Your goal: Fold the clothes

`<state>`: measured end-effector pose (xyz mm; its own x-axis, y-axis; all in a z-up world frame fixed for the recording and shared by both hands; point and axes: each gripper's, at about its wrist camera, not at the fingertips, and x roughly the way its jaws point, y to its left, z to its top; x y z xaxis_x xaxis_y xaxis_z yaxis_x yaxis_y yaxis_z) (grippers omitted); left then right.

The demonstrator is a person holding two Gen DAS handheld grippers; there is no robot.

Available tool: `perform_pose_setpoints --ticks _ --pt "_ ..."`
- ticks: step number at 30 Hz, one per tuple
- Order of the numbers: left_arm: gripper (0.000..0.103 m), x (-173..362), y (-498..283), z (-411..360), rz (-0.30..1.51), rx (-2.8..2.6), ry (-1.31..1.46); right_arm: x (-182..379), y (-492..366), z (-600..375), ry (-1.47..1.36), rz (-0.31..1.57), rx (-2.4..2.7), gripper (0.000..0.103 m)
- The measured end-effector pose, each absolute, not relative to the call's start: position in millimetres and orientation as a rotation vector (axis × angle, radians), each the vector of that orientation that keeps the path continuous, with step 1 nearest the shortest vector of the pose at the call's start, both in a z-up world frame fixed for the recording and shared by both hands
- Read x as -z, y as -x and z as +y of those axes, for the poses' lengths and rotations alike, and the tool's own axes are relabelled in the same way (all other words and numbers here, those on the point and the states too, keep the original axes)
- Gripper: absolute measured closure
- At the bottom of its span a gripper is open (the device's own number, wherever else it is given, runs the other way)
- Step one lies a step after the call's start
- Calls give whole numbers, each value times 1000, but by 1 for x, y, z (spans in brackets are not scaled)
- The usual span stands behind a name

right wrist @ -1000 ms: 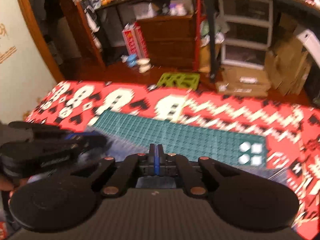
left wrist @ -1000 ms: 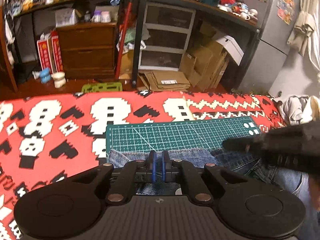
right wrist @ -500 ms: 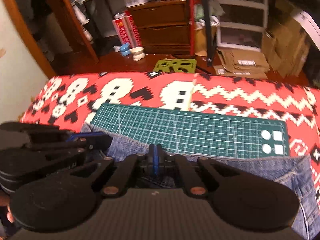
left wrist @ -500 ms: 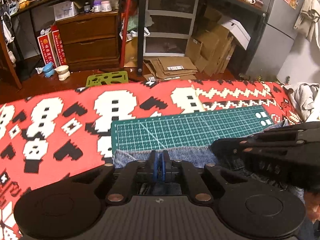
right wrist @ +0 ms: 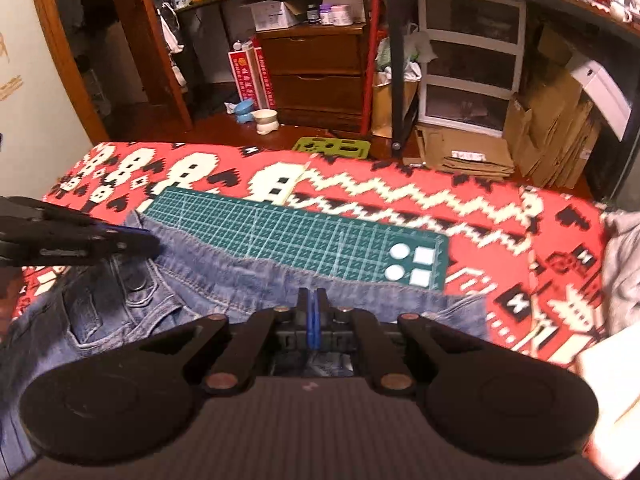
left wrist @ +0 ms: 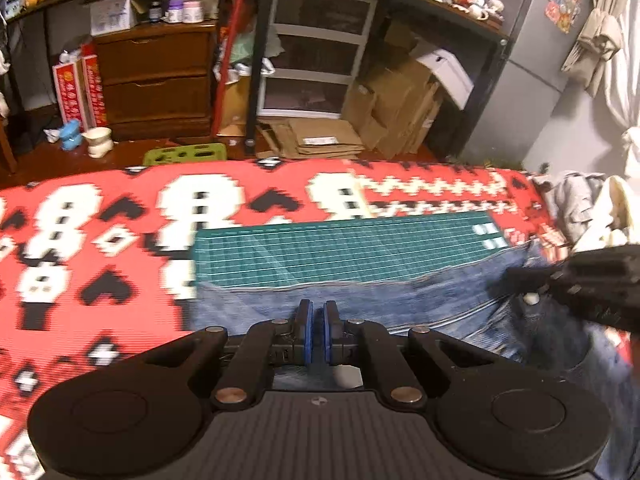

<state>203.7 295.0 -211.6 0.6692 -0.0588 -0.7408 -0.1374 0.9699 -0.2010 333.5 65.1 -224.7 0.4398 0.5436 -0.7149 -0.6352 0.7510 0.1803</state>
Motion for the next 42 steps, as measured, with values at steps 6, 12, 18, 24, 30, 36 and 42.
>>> perform_pose_setpoints --ticks 6,12,18,24,30,36,42 --pt "98 215 -218 268 845 -31 163 237 -330 103 185 834 -778 102" --pt "98 214 -232 267 836 -60 148 240 -347 118 120 851 -739 103" --pt "98 201 -228 279 791 -85 237 218 -368 78 -70 864 -703 102" --pt "98 196 -209 305 816 -106 259 200 -380 16 -45 865 -643 102" --pt "97 207 -196 326 854 -136 308 221 -366 19 51 915 -686 102" --pt "94 211 -197 327 839 -141 290 235 -370 30 -5 916 -637 103" --pt "96 213 -212 327 832 -196 290 236 -387 20 -135 926 -564 100"
